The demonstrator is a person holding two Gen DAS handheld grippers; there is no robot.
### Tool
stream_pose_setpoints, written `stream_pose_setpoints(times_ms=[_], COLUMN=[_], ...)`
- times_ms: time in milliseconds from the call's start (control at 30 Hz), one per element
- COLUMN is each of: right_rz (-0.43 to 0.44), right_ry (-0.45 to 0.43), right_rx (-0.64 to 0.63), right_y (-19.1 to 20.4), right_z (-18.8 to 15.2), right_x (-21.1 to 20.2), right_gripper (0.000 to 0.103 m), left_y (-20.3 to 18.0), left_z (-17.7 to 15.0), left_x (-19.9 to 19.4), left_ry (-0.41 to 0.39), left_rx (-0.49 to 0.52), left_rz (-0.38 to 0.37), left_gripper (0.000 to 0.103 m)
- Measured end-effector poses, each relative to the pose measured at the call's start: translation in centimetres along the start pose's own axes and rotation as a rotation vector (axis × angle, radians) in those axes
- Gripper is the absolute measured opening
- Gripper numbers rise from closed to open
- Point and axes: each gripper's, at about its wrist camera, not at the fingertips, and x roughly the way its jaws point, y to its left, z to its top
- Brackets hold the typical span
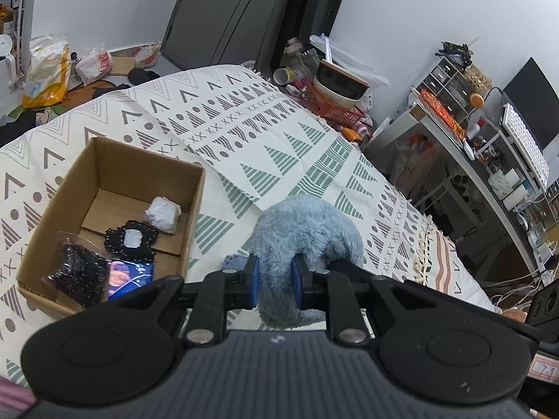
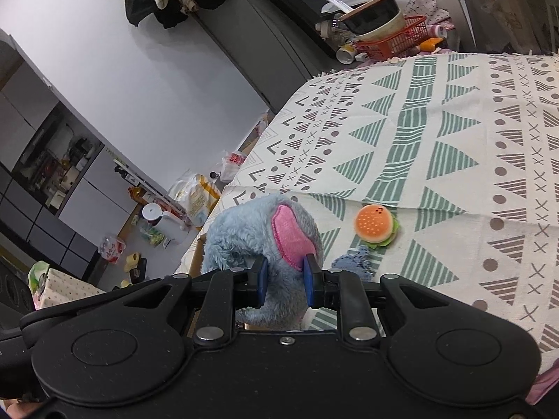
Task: Organize soft objects
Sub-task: 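Lift the grey fluffy plush with both grippers and carry it over the box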
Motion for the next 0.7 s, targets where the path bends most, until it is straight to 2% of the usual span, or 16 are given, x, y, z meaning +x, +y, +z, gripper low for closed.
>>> stream_pose_setpoints(times_ms=[700], right_rz=[0.007], right_ry=[0.03], right_rx=[-0.031], right_y=[6.2], right_z=[0.3], right_x=[5.4], right_gripper=[0.021], left_y=[7.0], left_z=[3.8], left_x=[-0.7], left_ry=[-0.035], left_rx=[-0.071], left_rz=[0.017], left_gripper=[0.018])
